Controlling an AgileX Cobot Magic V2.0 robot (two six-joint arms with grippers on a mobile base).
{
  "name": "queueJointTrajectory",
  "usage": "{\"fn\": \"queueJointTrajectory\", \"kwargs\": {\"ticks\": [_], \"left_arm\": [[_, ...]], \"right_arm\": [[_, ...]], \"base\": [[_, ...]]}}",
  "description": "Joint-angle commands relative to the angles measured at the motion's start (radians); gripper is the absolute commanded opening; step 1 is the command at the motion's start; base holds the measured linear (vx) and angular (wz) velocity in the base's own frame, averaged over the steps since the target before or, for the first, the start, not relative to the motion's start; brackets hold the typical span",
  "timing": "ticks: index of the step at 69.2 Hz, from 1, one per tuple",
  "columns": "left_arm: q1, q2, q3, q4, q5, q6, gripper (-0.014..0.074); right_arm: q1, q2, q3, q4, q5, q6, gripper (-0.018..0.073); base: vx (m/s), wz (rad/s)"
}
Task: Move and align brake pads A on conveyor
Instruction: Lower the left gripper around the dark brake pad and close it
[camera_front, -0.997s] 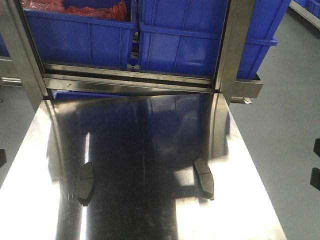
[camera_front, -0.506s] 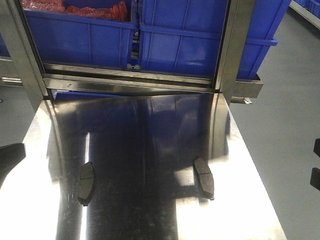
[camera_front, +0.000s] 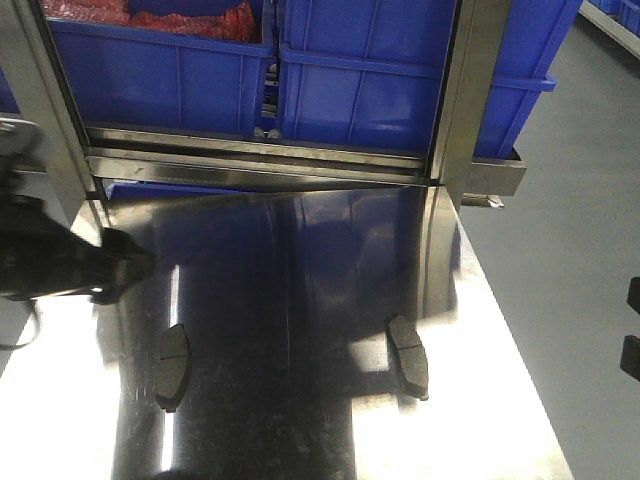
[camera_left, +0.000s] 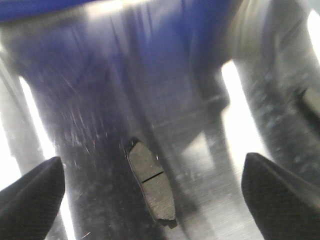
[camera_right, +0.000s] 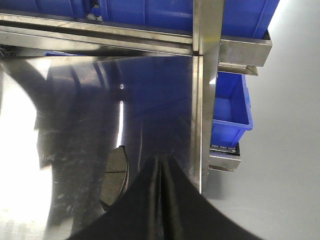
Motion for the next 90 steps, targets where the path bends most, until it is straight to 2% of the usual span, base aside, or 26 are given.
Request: {"fn": "queueJointTrajectory", "kwargs": {"ticks": [1, 7, 11, 21, 36, 50, 62, 90], "left_arm": [[-0.064, 0.057, -0.051, 0.133, -0.050, -0.170, 0.0660], [-0.102, 0.131, -0.065, 0.226, -0.048, -0.325, 0.0659], [-0.112, 0.173, -0.065, 0.245, -0.058, -0.398, 0.0657], [-0.118, 0.274, -0.065, 0.243, -0.083, -0.466, 0.0635], [-0.118, 0.373, -0.065, 0.237, -0.130, -0.494, 0.0589], [-0.118, 0.432, -0.065, 0.231, -0.135, -0.497, 0.0589], [-0.118, 0.459, -0.064, 0.226, -0.165, -0.545, 0.0589], [-0.118, 0.494, -0.064, 0.226, -0.153, -0.545, 0.0589]], "right_arm": [[0.001, 0.003, -0.025, -0.004, -0.071, -0.004, -0.0010], [0.001, 0.003, -0.025, -0.004, -0.071, -0.004, -0.0010], [0.001, 0.003, -0.025, -0.004, -0.071, -0.004, -0.0010], [0.001, 0.003, -0.025, -0.004, -0.071, -0.004, -0.0010], [0.001, 0.003, -0.025, -0.004, -0.071, -0.004, -0.0010], [0.001, 0.003, -0.025, -0.004, -0.071, -0.004, -0.0010], [0.001, 0.003, -0.025, -0.004, -0.071, -0.004, -0.0010], [0.001, 0.003, -0.025, -0.004, -0.071, -0.004, -0.0010]], "base": [[0.00, 0.00], [0.00, 0.00], [0.00, 0.00], [0.00, 0.00], [0.00, 0.00], [0.00, 0.00], [0.00, 0.00], [0.00, 0.00]]}}
